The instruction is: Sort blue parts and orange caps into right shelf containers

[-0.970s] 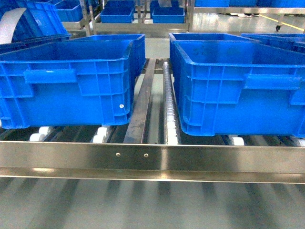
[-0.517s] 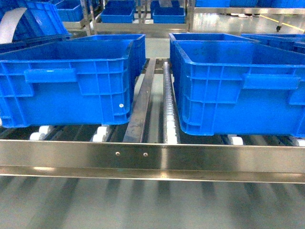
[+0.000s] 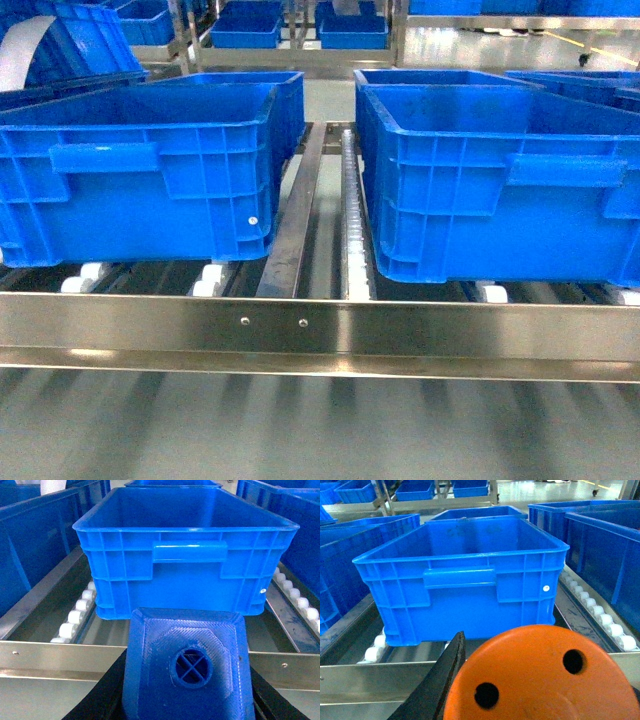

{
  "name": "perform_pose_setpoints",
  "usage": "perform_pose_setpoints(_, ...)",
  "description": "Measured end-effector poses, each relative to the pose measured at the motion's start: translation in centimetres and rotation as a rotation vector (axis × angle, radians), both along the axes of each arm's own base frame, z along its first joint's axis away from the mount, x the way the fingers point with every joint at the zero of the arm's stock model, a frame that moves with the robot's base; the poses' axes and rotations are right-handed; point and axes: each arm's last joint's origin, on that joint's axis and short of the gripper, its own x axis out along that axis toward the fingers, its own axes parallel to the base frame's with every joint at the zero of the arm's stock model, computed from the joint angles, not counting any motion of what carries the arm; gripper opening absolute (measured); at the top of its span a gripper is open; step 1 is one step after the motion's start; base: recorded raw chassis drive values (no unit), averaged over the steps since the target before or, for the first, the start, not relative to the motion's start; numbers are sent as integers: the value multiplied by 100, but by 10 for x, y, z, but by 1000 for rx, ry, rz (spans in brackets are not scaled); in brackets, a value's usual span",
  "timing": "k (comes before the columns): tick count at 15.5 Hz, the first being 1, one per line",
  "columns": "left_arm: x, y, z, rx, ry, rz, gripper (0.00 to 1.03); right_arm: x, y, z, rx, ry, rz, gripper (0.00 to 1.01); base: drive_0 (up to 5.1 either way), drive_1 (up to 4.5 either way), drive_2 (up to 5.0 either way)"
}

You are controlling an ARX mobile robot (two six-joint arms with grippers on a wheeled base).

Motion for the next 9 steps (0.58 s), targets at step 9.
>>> perform_pose_setpoints(9, 0, 0, 0, 0, 0, 0, 44, -5, 0, 2, -20, -25, 2, 43, 0, 0, 0)
